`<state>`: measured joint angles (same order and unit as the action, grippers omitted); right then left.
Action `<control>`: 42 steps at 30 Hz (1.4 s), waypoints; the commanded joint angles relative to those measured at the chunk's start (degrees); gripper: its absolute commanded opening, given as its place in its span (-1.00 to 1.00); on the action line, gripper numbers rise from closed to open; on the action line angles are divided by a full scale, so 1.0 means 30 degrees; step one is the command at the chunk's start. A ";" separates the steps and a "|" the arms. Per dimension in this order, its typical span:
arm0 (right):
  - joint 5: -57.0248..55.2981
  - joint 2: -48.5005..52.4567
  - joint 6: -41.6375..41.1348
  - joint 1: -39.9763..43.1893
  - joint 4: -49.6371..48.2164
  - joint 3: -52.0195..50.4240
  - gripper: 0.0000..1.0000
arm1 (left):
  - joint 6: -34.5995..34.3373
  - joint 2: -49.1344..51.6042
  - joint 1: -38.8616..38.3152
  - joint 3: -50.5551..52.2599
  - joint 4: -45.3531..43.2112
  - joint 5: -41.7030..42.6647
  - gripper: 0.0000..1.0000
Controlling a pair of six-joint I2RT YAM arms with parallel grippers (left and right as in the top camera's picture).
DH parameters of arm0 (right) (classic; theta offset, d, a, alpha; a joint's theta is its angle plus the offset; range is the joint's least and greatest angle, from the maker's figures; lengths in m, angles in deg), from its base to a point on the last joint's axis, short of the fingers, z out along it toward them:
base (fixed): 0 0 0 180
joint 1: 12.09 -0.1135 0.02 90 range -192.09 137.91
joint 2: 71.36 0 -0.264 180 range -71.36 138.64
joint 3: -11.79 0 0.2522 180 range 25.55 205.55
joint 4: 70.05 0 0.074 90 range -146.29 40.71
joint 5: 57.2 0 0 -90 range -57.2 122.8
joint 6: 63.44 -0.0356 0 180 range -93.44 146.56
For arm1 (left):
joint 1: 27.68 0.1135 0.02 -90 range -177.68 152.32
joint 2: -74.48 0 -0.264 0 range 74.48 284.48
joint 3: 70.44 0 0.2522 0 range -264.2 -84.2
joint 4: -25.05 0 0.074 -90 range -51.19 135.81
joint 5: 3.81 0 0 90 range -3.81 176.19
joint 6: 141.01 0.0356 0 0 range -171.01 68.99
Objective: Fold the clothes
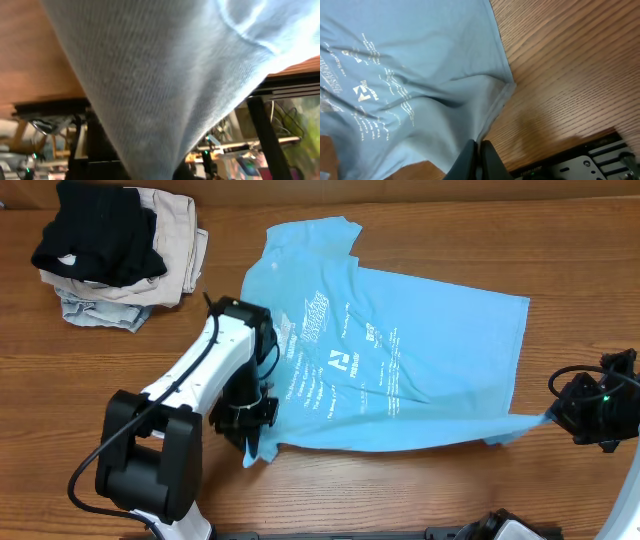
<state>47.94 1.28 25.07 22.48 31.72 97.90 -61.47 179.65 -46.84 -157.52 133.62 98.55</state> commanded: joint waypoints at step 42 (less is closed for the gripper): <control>0.2317 0.0750 0.0211 -0.3002 -0.6113 -0.0066 0.32 | -0.1872 0.0168 0.4954 -0.1632 -1.3981 -0.3126 -0.10</control>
<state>54.45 3.44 25.31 13.74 13.62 97.84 -67.57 179.71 -31.67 -167.18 95.02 89.76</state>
